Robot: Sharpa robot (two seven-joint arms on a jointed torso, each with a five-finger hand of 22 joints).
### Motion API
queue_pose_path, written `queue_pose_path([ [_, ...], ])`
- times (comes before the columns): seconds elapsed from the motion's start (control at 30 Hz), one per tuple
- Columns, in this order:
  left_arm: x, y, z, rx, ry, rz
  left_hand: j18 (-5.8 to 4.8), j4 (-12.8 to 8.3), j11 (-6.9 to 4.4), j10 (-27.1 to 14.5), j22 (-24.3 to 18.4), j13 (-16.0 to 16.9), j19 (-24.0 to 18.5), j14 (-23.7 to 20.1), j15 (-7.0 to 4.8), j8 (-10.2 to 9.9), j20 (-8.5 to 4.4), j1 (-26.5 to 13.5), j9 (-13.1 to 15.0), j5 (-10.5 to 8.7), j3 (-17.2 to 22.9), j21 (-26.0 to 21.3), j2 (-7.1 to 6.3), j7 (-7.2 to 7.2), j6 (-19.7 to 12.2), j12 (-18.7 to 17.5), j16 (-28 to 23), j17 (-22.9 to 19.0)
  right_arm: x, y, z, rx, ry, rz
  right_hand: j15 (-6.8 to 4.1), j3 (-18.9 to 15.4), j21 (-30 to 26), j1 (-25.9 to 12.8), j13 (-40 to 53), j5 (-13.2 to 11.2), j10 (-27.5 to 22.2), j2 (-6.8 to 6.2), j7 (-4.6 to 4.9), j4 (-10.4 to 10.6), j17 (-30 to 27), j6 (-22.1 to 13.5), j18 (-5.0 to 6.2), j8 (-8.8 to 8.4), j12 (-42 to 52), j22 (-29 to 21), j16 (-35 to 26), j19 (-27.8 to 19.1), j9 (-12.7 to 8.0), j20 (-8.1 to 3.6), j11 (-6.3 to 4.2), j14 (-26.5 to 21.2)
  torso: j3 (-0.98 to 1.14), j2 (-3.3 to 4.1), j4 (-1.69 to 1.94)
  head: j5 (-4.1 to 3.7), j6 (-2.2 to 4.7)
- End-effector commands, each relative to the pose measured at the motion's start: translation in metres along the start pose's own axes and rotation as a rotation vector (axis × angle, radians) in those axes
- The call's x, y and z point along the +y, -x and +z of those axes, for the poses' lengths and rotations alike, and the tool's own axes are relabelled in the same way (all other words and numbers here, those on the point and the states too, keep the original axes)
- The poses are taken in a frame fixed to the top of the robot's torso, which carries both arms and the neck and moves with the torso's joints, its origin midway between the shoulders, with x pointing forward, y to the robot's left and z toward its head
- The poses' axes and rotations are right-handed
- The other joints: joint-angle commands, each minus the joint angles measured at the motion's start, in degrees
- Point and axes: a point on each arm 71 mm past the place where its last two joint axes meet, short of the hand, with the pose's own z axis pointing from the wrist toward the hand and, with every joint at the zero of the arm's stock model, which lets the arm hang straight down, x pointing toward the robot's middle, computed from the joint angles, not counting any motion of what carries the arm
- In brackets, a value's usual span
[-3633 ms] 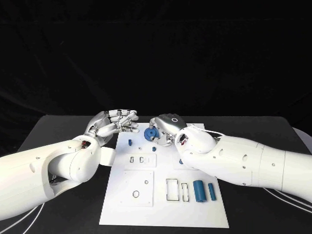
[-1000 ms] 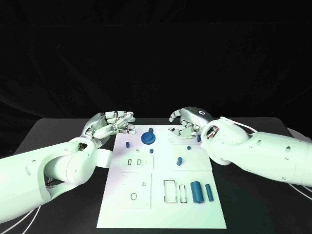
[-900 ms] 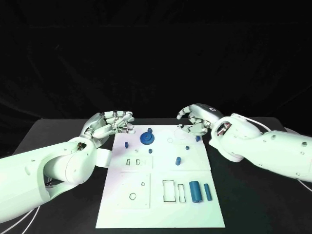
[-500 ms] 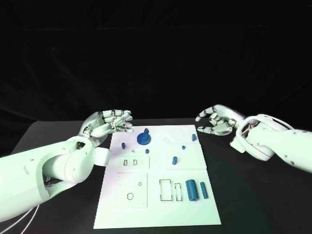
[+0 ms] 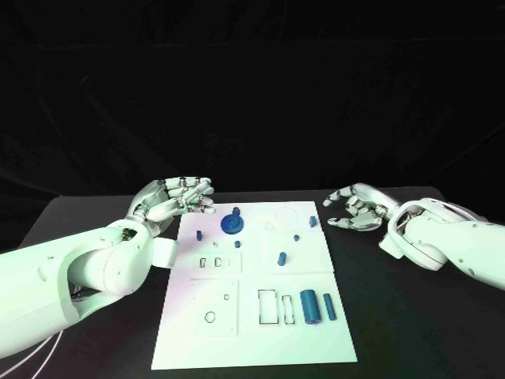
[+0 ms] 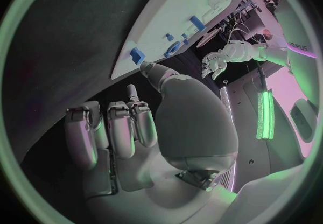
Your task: Assemble the parts on the task board
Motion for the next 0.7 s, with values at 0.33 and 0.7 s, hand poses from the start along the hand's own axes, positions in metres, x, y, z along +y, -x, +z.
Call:
queue_pose_path([
  [0.33,-0.001,-0.003,0.0,0.023,-0.009,-0.014,0.57,0.1,0.03,0.3,0.1,0.1,-0.4,-0.3,0.06,-0.1,0.2,-0.5,0.1,0.19,0.3,0.4,-0.06,0.13,0.1,-0.3,0.3,0.1,0.005,-0.021,0.012,0.025,-0.004,-0.027,0.18,0.3,0.3,0.4,10.4,0.2,1.6,0.69,0.1,-0.3,14.5,0.4,-0.82,0.16,0.2,15.1,0.3,6.0,0.3,-0.07,0.13,5.8,0.11,0.1,0.09,0.22,-0.37],
  [0.7,-0.001,-0.003,-0.001,0.023,-0.008,-0.014,0.57,0.1,0.03,0.3,0.1,0.1,-0.4,-0.3,0.06,-0.1,0.2,-0.5,0.1,0.19,0.3,0.4,-0.06,0.13,0.1,-0.3,0.3,0.1,0.008,-0.027,0.017,0.03,-0.013,-0.031,0.14,0.4,0.3,0.0,10.7,0.2,1.8,1.27,0.11,-0.1,14.6,2.1,-0.82,0.95,0.4,15.1,0.3,6.0,0.8,-0.06,0.15,5.8,0.07,0.02,-0.07,0.44,-0.67],
])
